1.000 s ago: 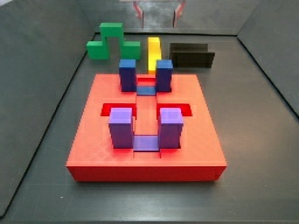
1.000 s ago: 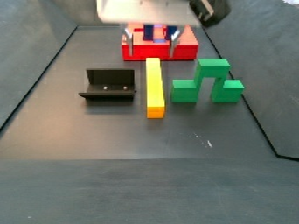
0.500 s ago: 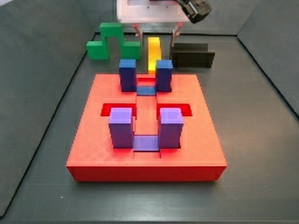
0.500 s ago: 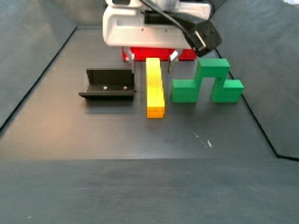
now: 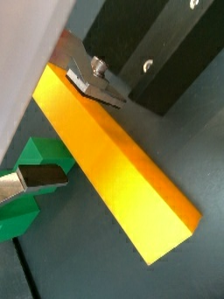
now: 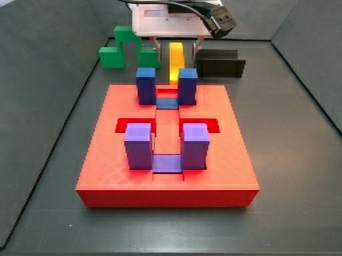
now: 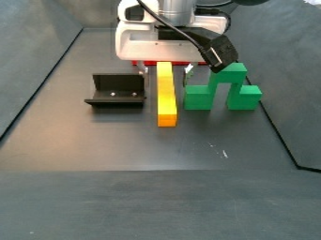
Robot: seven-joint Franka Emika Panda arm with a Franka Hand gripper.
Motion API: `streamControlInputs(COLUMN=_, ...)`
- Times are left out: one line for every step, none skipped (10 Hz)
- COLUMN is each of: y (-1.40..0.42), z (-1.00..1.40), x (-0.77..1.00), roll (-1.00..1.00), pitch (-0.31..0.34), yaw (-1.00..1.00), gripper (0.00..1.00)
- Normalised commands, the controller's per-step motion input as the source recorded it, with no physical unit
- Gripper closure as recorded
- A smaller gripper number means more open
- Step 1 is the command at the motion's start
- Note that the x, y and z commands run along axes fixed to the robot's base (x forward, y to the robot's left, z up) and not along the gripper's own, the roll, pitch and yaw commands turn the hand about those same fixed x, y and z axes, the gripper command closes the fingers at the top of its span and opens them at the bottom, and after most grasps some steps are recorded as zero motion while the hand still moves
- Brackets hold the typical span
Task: Pick up the yellow object. Move up. Move to above the board. Insert the yellow object.
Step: Pick up the yellow object.
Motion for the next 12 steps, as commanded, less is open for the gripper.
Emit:
streamControlInputs(y=0.0, z=-0.16, x=-0.08, roll=0.09, pitch=0.007, yaw=-0.02, gripper=0.0)
streamControlInputs(y=0.0, z=-0.22, x=-0.05, roll=0.1, pitch=0.011, yaw=0.0, gripper=0.0)
streamControlInputs(y=0.0, z=-0.22, x=-0.04, roll=0.1, pitch=0.0, yaw=0.0, gripper=0.0)
streamControlInputs(y=0.0, z=-0.21, x=-0.01, roll=0.1, pitch=0.0, yaw=0.0, gripper=0.0)
streamControlInputs(y=0.0, z=-0.2, x=0.0, roll=0.08, pitch=0.0, yaw=0.0, gripper=0.0)
streamControlInputs(y=0.0, z=-0.12, x=0.0, roll=0.05, pitch=0.0, yaw=0.0, gripper=0.0)
streamControlInputs(y=0.0, z=-0.07, x=0.07, roll=0.04, pitch=0.0, yaw=0.0, gripper=0.0)
streamControlInputs(y=-0.03, z=-0.19, x=0.03, roll=0.1, pitch=0.0, yaw=0.0, gripper=0.0)
streamControlInputs(y=0.0, z=-0.19, x=0.01, roll=0.09, pitch=0.0, yaw=0.0, gripper=0.0)
streamControlInputs(y=0.0, z=-0.15, x=0.0, roll=0.08, pitch=0.0, yaw=0.0, gripper=0.0)
streamControlInputs(y=0.0, z=-0.02, x=0.0, roll=0.05, pitch=0.004, yaw=0.0, gripper=0.0)
streamControlInputs(y=0.0, z=0.0, x=0.0, roll=0.0, pitch=0.0, yaw=0.0, gripper=0.0)
